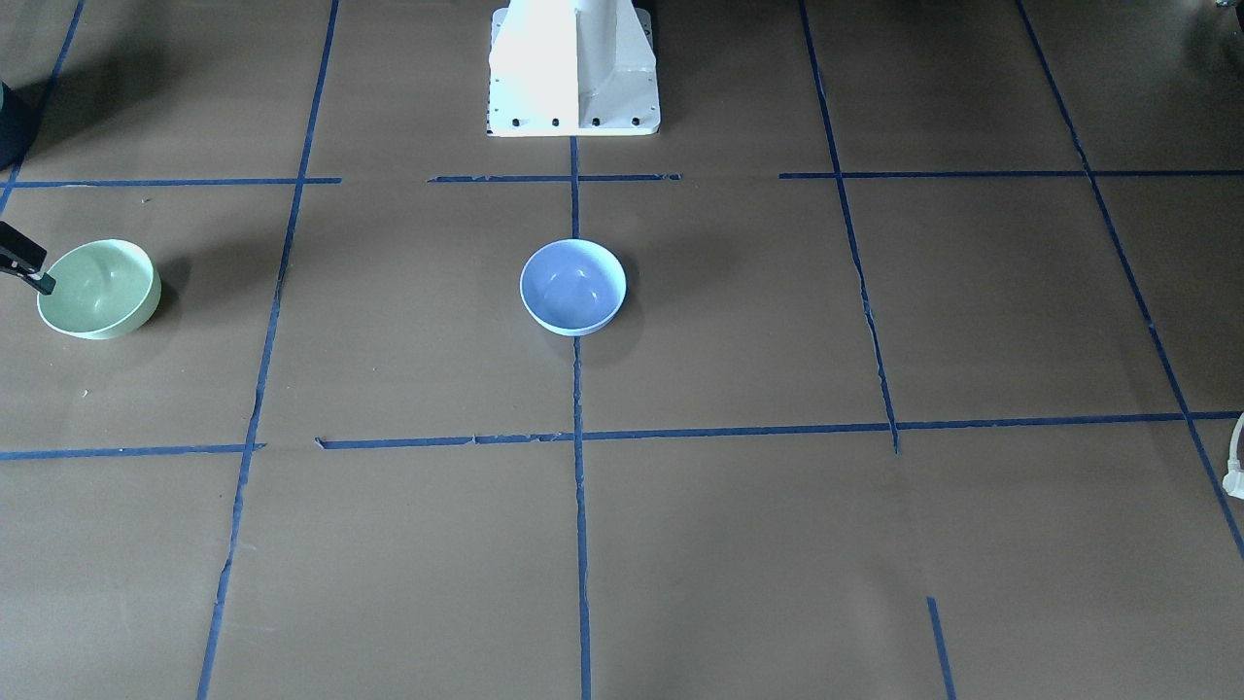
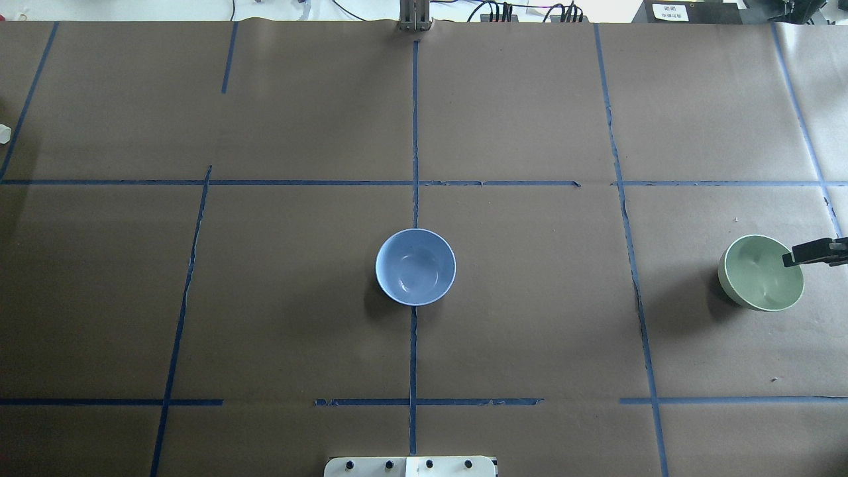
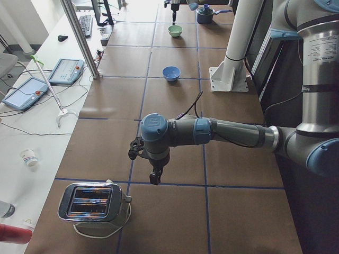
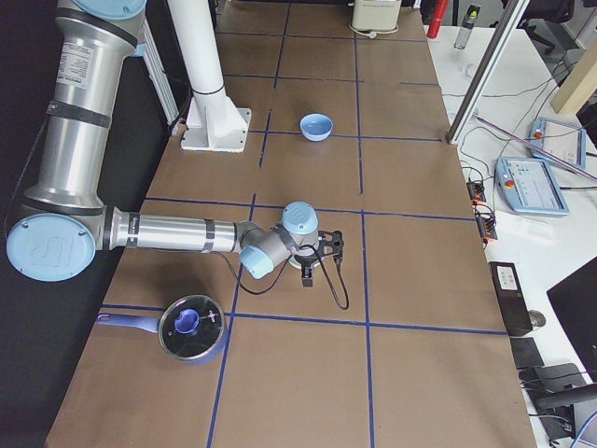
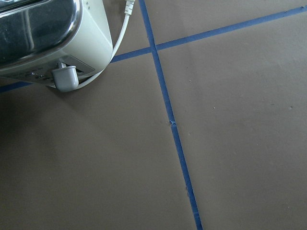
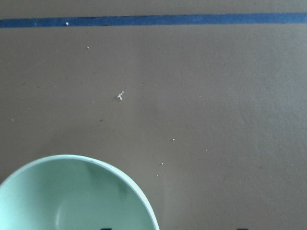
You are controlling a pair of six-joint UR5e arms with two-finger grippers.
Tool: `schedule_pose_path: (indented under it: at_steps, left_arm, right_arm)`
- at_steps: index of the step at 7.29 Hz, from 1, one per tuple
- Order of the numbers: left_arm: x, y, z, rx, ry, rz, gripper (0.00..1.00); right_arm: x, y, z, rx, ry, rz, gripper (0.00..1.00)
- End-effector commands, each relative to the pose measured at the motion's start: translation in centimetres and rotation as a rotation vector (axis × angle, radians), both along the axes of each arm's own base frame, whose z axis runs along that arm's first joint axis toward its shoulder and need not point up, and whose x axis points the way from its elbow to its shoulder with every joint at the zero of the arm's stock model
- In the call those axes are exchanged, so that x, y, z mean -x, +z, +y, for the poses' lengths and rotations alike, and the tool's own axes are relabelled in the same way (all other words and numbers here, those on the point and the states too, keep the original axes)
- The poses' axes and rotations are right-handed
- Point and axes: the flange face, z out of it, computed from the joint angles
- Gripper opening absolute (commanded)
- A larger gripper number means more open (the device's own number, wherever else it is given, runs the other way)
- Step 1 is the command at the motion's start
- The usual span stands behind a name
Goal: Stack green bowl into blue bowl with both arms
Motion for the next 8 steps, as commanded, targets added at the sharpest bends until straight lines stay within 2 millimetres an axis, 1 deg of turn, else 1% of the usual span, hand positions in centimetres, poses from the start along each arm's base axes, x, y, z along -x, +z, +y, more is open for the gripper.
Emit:
schedule_pose_path:
  at_steps: [1, 2, 3, 4, 5, 6, 7, 8]
  left_arm:
    - [0.0, -0.1, 0.0, -0.002, 0.0, 0.0, 1.0]
    - [0.0, -0.1, 0.0, -0.002, 0.0, 0.0, 1.0]
    - [0.0, -0.1, 0.0, -0.003, 0.0, 0.0, 1.0]
    - [0.0, -0.1, 0.0, -0.002, -0.001, 0.0, 1.0]
    - [0.0, 0.0, 0.1, 0.001, -0.001, 0.0, 1.0]
    - [0.0, 0.0, 0.1, 0.001, -0.001, 0.0, 1.0]
    - [0.0, 0.1, 0.1, 0.002, -0.001, 0.0, 1.0]
    - [0.0, -0.1, 0.0, -0.001, -0.001, 0.0, 1.0]
  right_arm:
    - [2.0, 0.9, 0.8, 0.007, -0.021, 0.002, 0.69]
    - [1.9, 0.8, 0.9, 0.007, -0.021, 0.0, 0.23]
    - [1.9, 0.9, 1.1, 0.009, -0.02, 0.003, 0.01]
    - [1.7, 0.8, 1.1, 0.007, -0.017, 0.003, 0.0]
    - [1.9, -1.1, 0.9, -0.01, -0.018, -0.025, 0.0]
    - [2.6, -5.2, 0.2, 0.023, 0.01, -0.057, 0.0]
    - [4.4, -12.1, -2.2, 0.068, 0.049, -0.093, 0.0]
    - [6.8, -19.4, -3.9, 0.121, 0.07, -0.105, 0.0]
